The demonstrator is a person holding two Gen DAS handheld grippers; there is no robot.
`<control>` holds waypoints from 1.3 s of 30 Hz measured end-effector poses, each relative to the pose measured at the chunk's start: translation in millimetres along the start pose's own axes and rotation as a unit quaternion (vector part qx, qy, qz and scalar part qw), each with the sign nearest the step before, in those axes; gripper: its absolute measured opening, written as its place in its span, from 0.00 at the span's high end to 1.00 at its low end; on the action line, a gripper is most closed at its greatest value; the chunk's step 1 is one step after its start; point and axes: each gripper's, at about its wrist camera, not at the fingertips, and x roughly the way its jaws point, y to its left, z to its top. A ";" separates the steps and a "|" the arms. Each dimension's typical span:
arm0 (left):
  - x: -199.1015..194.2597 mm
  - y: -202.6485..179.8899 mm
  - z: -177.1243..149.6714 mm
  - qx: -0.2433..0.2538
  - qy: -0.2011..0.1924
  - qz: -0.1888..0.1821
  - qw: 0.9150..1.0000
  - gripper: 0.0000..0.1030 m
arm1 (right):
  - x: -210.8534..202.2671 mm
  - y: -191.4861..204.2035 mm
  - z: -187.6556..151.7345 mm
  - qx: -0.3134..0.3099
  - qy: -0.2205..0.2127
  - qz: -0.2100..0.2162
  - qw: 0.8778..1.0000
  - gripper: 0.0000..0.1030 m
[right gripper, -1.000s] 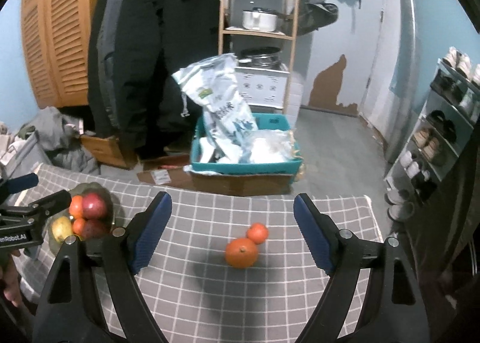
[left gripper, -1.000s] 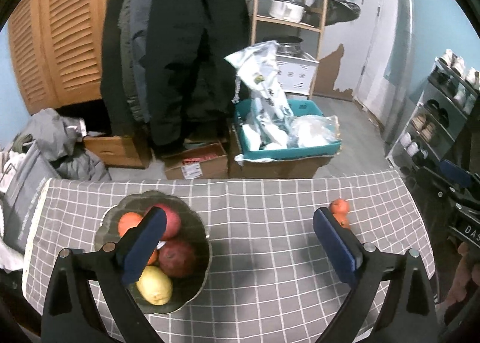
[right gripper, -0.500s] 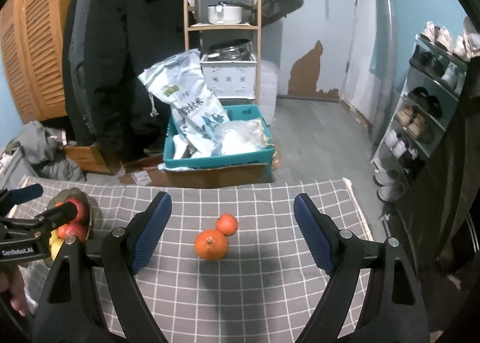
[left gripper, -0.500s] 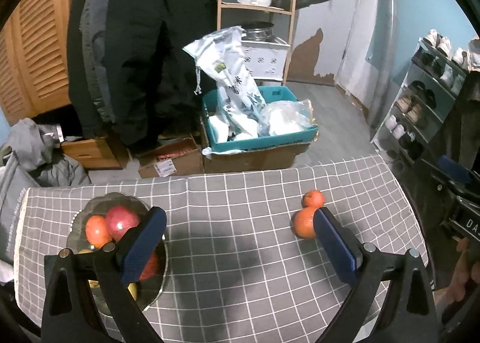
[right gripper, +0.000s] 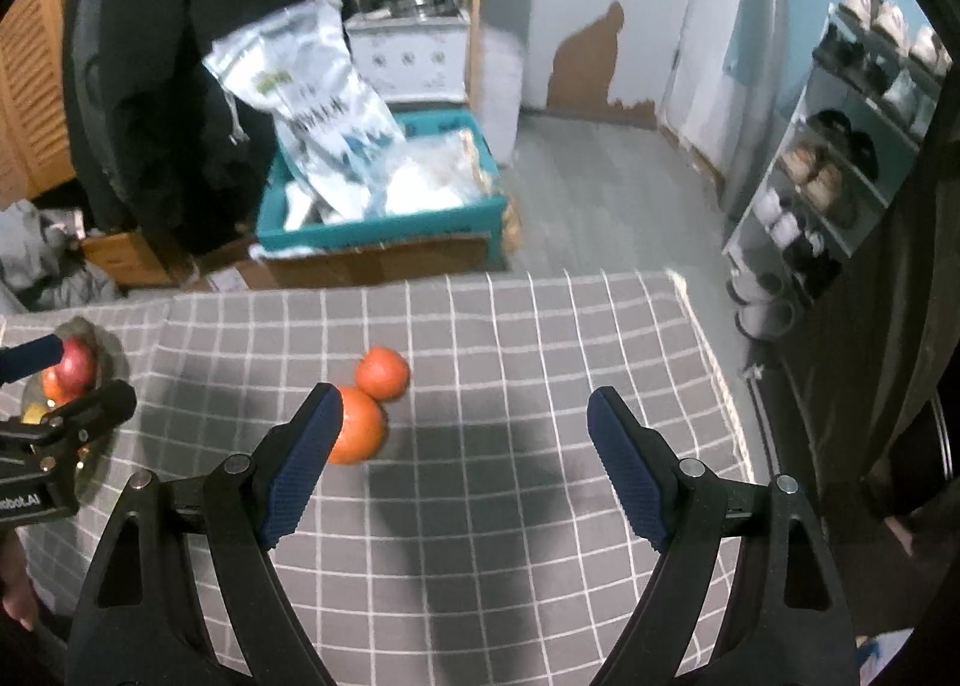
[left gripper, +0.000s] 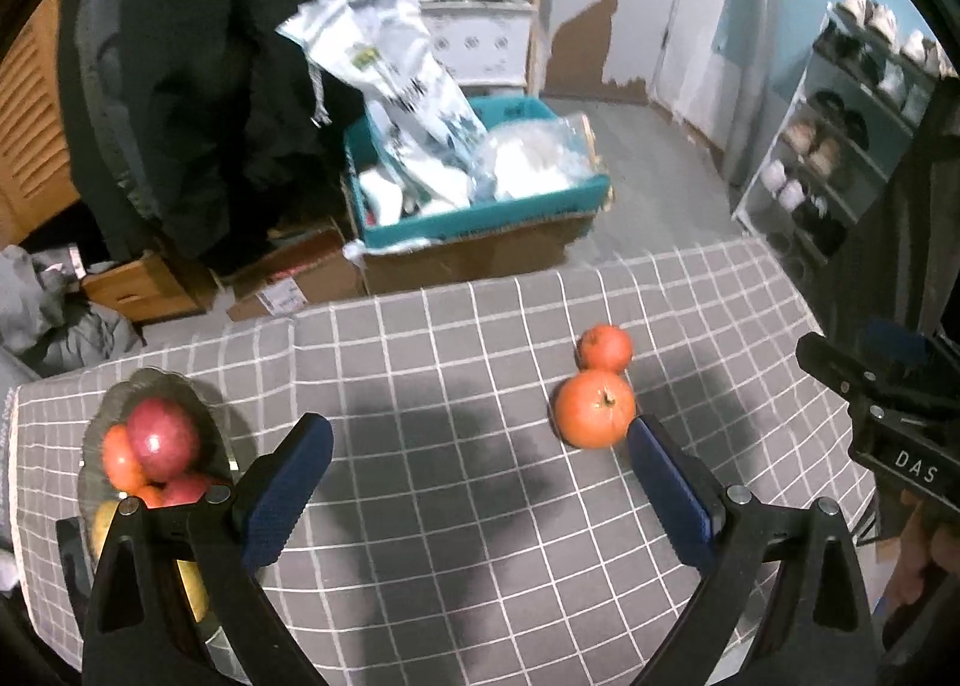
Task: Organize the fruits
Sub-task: 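Lower the left tool onto the large orange and close on it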
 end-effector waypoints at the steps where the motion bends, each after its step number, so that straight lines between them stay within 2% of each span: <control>1: 6.0 -3.3 -0.1 0.003 0.003 -0.001 1.000 0.04 | 4.1 -1.5 -0.2 0.001 0.004 -0.001 1.000 0.19; 17: 102.0 -41.5 -3.0 0.008 0.078 -0.034 0.996 0.04 | 83.9 -27.6 -6.5 0.022 0.082 -0.014 0.996 0.19; 22: 123.2 -48.9 -1.7 0.003 0.095 -0.044 0.994 0.04 | 105.6 -36.3 -6.2 0.036 0.104 -0.002 0.994 0.19; 34: 160.2 -61.7 -6.2 -0.006 0.132 -0.058 0.990 0.04 | 129.4 -43.9 -14.0 0.048 0.133 0.005 0.990 0.19; 37: 164.3 -62.8 -7.6 -0.004 0.136 -0.063 0.989 0.10 | 132.7 -44.1 -15.4 0.048 0.137 0.004 0.989 0.19; 39: 167.4 -62.7 -9.1 -0.006 0.142 -0.074 0.987 0.18 | 134.3 -44.9 -16.0 0.051 0.138 0.004 0.989 0.19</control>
